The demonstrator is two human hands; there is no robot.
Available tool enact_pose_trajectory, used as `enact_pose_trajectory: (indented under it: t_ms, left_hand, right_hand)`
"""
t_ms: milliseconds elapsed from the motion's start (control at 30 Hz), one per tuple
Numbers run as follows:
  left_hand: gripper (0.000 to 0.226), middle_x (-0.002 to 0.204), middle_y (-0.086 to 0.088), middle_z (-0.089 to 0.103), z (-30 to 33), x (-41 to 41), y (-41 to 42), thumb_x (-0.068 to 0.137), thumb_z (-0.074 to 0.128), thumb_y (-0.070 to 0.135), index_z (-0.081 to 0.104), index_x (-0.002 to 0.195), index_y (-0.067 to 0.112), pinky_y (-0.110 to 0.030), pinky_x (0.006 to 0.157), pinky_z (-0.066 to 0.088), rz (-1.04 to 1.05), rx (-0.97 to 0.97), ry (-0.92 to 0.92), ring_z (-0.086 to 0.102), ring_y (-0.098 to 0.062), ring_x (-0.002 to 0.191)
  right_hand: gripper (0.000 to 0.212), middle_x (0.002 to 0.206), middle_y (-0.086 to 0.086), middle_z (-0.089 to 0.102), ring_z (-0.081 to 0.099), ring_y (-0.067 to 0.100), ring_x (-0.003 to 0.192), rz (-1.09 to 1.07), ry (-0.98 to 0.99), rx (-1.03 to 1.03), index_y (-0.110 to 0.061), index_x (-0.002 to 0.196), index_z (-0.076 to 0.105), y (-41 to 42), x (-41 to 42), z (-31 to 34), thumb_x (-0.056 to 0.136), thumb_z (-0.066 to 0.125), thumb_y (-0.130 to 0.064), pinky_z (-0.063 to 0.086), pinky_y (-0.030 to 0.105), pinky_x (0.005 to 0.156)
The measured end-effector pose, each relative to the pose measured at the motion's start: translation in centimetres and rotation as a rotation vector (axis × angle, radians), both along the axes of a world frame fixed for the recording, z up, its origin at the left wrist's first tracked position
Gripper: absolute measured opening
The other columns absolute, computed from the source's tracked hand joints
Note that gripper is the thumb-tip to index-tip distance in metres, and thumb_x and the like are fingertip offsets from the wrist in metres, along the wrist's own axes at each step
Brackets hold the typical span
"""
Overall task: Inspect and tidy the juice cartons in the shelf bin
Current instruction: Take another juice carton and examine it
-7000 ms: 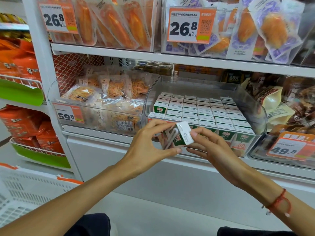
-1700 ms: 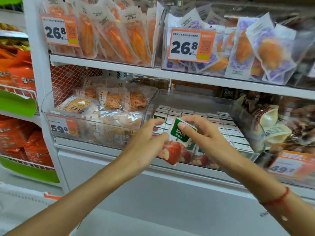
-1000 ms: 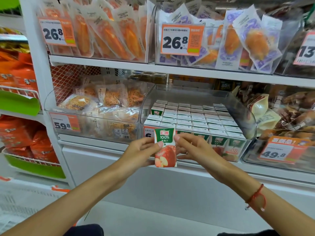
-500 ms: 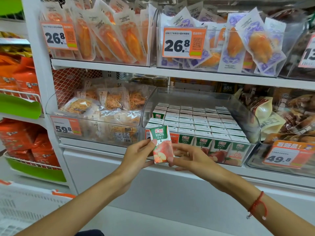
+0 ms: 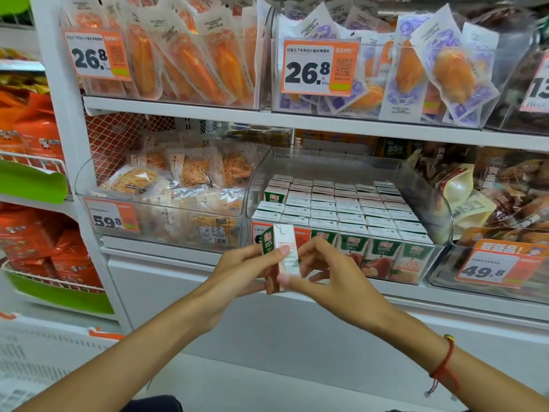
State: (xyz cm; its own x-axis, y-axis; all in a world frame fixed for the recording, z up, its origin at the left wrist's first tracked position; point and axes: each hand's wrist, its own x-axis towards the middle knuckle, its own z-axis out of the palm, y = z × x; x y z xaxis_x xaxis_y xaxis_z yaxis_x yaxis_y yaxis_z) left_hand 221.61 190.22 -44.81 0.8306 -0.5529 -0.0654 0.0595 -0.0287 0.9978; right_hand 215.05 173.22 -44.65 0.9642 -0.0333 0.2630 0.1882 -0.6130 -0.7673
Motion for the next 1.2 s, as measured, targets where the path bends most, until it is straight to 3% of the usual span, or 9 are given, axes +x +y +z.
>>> enact_pose_trajectory:
  t_ms: [67,167,300,633,800,867,1000,1067,1200]
  left_hand:
    - [0.032,0.105,0.006,0.076,0.4,0.1,0.3,0.089,0.065,0.038,0.067,0.120,0.028,-0.014,0.073,0.055,-0.074,0.010,-0.007,0.071,-0.008,0.098]
    - [0.030,0.107,0.007,0.075,0.7,-0.1,0.2,0.089,0.066,0.032,0.066,0.119,0.028,-0.017,0.076,0.056,-0.122,0.027,-0.016,0.070,-0.008,0.101]
    - [0.035,0.109,0.005,0.075,0.6,-0.5,-0.2,0.089,0.067,0.031,0.065,0.123,0.025,-0.025,0.082,0.059,-0.138,0.048,-0.024,0.069,-0.010,0.103]
    - [0.035,0.110,0.002,0.074,0.8,-0.7,-0.9,0.091,0.064,0.031,0.064,0.125,0.020,-0.020,0.080,0.058,0.004,-0.136,0.015,0.070,-0.010,0.103]
    - [0.029,0.103,0.013,0.075,0.6,-0.9,-1.3,0.090,0.065,0.033,0.068,0.118,0.029,-0.025,0.087,0.055,0.121,-0.102,-0.090,0.069,-0.004,0.100]
    - [0.022,0.096,0.014,0.076,0.3,-0.8,-1.2,0.089,0.068,0.029,0.072,0.110,0.029,-0.021,0.080,0.056,0.167,-0.081,-0.129,0.071,-0.003,0.093]
    - [0.017,0.090,0.012,0.077,-0.1,-0.9,-1.3,0.084,0.074,0.031,0.074,0.100,0.029,-0.016,0.070,0.057,0.166,-0.077,-0.118,0.072,-0.003,0.087]
    - [0.016,0.089,0.011,0.077,-0.2,-0.7,-1.4,0.083,0.075,0.030,0.074,0.099,0.027,-0.017,0.071,0.058,0.190,-0.079,-0.111,0.073,-0.004,0.086]
    - [0.018,0.093,0.004,0.078,0.1,-0.1,-0.9,0.092,0.065,0.026,0.072,0.107,0.020,-0.015,0.068,0.056,0.132,-0.116,-0.017,0.073,-0.008,0.087]
  right_hand:
    - [0.048,0.086,-0.001,0.070,0.066,0.009,0.080,0.003,0.039,0.155,-0.018,0.094,0.063,-0.4,0.2,0.6,0.074,0.057,-0.061,0.055,0.026,0.075]
    - [0.048,0.082,0.003,0.071,0.068,0.010,0.073,-0.036,0.081,0.311,-0.013,0.091,0.065,-1.0,0.5,1.2,0.076,0.055,-0.058,0.055,0.019,0.069]
    - [0.049,0.084,0.001,0.073,0.070,0.016,0.079,-0.052,0.128,0.317,-0.016,0.092,0.065,-1.5,0.7,1.0,0.077,0.053,-0.060,0.058,0.028,0.077]
    - [0.039,0.126,-0.009,0.066,0.061,0.006,0.116,0.224,0.342,0.363,-0.028,0.133,0.057,-1.5,0.0,1.2,0.096,0.053,-0.037,0.051,0.027,0.098]
    - [0.042,0.105,-0.006,0.073,0.068,0.002,0.096,0.062,0.251,0.379,-0.030,0.119,0.063,-1.4,0.4,0.8,0.080,0.068,-0.045,0.054,0.017,0.083]
    - [0.044,0.097,-0.005,0.072,0.069,0.004,0.086,-0.039,0.206,0.285,-0.028,0.114,0.063,-1.3,0.4,0.5,0.075,0.075,-0.044,0.054,0.015,0.074]
    - [0.054,0.091,-0.005,0.069,0.065,0.014,0.084,-0.144,0.087,0.082,-0.024,0.112,0.060,-1.0,0.4,-0.2,0.069,0.081,-0.048,0.057,0.028,0.076]
    - [0.060,0.091,-0.007,0.067,0.063,0.011,0.083,-0.136,0.076,0.040,-0.026,0.113,0.059,-0.8,0.4,-0.2,0.065,0.078,-0.056,0.056,0.024,0.074]
    - [0.055,0.094,-0.005,0.067,0.063,0.011,0.086,-0.069,0.097,0.169,-0.025,0.110,0.061,-1.0,0.5,0.4,0.066,0.068,-0.058,0.053,0.023,0.079]
